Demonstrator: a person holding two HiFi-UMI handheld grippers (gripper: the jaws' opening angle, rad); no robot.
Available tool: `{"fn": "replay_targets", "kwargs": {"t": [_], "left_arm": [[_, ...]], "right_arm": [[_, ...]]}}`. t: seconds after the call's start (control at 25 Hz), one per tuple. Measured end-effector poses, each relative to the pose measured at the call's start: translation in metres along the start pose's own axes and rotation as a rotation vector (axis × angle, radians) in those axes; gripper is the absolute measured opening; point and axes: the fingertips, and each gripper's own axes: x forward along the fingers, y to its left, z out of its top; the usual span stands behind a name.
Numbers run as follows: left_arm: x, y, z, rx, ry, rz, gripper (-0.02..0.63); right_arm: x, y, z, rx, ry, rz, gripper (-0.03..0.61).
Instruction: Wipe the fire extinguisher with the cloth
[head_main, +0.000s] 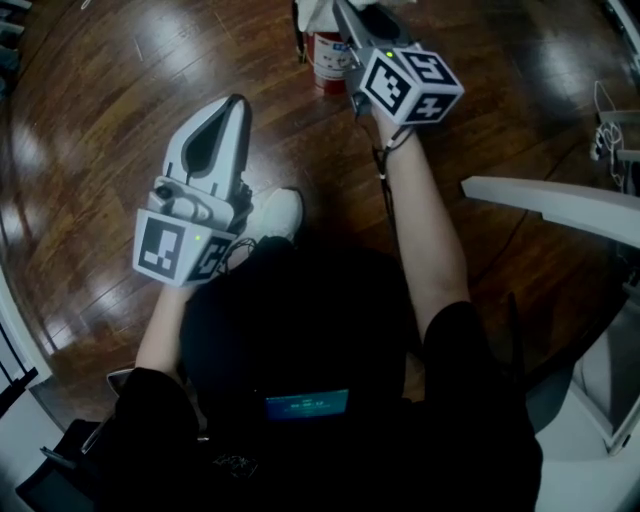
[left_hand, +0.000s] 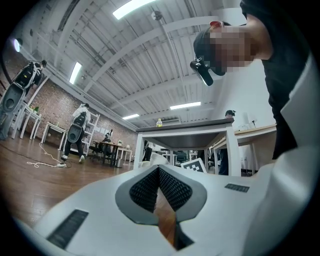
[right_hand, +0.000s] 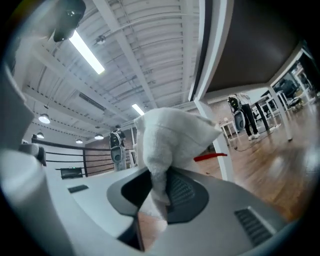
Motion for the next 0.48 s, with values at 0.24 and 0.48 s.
{"fn": "replay_targets", "kwargs": {"t": [0.24,0.48], "left_arm": [[-0.001,0.005,-0.003,-0.002,0.008,-0.004,-0.002],[0.001,0.007,-0.005,-0.007,0.008,-0.004,-0.002]], "right_arm": [[0.001,-0.002,-0.034,0.027,0.045,-0.005,0.092],[-0.003,0.004,-0.044,0.032,0.053,0.008,0.092]]}}
